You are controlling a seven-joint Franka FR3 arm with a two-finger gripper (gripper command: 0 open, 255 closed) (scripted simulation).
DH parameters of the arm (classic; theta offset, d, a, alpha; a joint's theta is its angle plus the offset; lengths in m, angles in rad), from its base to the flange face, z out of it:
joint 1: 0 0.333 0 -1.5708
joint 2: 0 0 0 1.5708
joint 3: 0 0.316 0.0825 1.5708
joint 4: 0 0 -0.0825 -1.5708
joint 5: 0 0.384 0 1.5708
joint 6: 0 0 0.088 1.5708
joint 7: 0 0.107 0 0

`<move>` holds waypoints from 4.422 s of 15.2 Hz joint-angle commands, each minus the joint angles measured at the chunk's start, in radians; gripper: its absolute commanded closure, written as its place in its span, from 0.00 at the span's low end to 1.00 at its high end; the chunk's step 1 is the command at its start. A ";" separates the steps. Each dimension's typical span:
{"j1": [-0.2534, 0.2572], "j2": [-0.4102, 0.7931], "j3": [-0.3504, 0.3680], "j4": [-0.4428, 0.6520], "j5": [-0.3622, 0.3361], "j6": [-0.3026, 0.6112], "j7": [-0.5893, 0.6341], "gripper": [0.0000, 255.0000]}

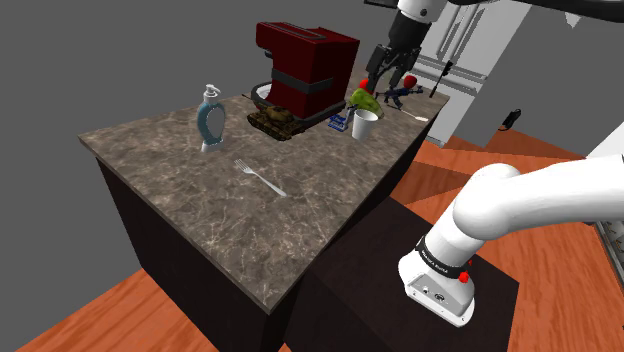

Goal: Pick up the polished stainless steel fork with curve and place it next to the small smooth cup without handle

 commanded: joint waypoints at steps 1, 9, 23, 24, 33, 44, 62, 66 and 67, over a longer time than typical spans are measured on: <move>0.000 0.000 0.000 0.000 0.000 0.000 0.000 0.00; 0.017 0.204 0.051 -0.054 0.030 0.241 0.057 0.00; 0.034 0.690 0.138 0.055 0.004 0.589 0.172 0.00; 0.035 0.728 0.143 0.073 -0.004 0.608 0.182 0.00; 0.075 1.077 0.155 0.285 -0.086 0.720 0.272 0.00; 0.119 1.317 0.132 0.439 -0.137 0.795 0.314 0.00; 0.115 1.327 0.129 0.439 -0.139 0.806 0.309 1.00; 0.117 1.304 0.135 0.441 -0.132 0.781 0.311 1.00; 0.116 1.295 0.137 0.442 -0.130 0.771 0.308 1.00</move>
